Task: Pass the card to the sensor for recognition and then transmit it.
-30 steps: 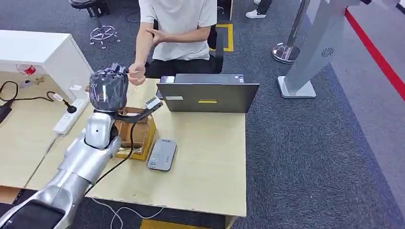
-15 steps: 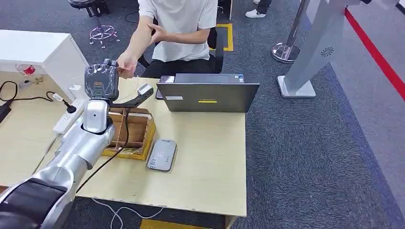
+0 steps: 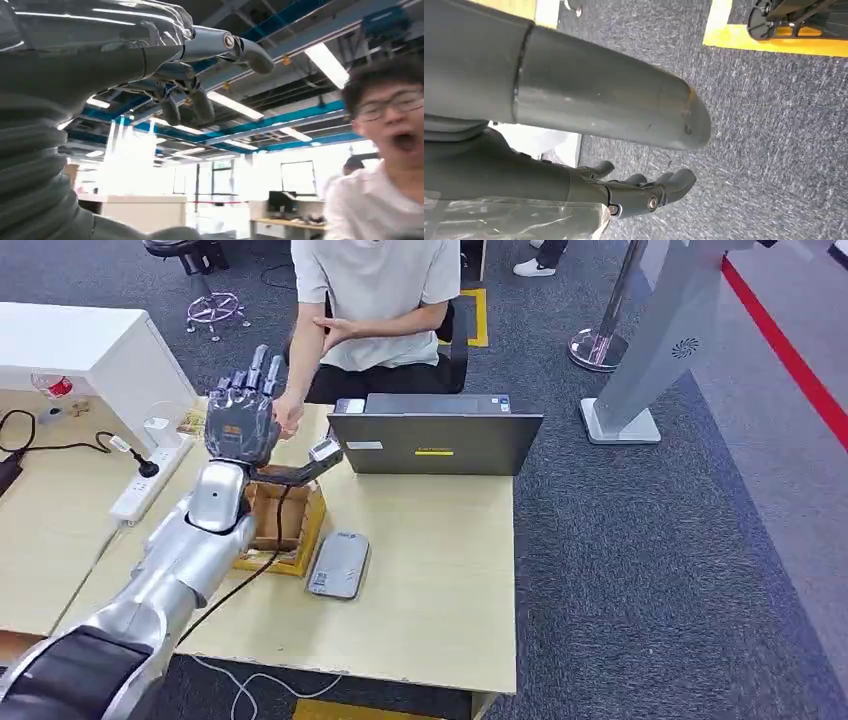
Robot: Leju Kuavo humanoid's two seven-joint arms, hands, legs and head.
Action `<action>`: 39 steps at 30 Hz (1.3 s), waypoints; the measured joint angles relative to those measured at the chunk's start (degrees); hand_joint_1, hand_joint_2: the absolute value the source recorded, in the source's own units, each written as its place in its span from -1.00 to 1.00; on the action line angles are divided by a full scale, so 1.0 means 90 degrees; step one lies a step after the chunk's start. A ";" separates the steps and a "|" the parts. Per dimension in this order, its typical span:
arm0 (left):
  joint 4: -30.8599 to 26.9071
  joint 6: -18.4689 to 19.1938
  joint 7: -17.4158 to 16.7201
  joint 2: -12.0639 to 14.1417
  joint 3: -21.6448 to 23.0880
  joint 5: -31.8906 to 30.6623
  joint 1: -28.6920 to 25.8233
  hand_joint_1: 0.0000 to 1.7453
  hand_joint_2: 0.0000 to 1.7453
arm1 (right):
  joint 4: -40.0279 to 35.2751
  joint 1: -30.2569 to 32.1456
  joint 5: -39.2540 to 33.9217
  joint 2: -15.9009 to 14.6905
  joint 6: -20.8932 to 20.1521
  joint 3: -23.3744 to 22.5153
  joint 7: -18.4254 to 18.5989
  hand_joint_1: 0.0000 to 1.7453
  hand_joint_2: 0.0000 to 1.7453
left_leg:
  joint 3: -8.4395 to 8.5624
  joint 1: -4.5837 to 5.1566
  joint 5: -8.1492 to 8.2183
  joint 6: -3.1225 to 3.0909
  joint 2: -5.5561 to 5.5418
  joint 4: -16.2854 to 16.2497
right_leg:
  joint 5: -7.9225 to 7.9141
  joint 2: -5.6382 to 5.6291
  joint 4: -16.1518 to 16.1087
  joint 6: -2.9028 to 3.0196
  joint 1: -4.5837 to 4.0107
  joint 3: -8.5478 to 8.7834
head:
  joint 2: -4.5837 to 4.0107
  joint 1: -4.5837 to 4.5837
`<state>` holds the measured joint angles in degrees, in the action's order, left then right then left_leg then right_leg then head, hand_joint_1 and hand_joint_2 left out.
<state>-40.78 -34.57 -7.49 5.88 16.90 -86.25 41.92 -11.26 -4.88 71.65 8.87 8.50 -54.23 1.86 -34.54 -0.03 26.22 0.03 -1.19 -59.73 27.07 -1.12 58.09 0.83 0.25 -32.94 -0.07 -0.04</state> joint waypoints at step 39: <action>-0.6036 0.2092 0.0196 0.1015 0.0318 0.0498 -0.5369 -1.00 1.00 | 0.0000 0.0058 -0.0767 0.0000 0.0279 -0.0886 -0.0034 -1.00 -1.00 | -0.0010 0.0000 0.0028 -0.0007 0.0022 0.0007 | 0.0022 -0.0019 -0.0001 -0.0012 0.0001 -0.0014 | 0.0000 -0.0002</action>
<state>-95.10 -15.74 -5.72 15.01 19.76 -81.77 -6.40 -11.26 -4.36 64.74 8.87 11.02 -62.20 1.55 -34.63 -0.03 26.48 -0.04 -1.00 -59.67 27.27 -1.29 58.08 0.72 0.26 -33.07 -0.07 -0.07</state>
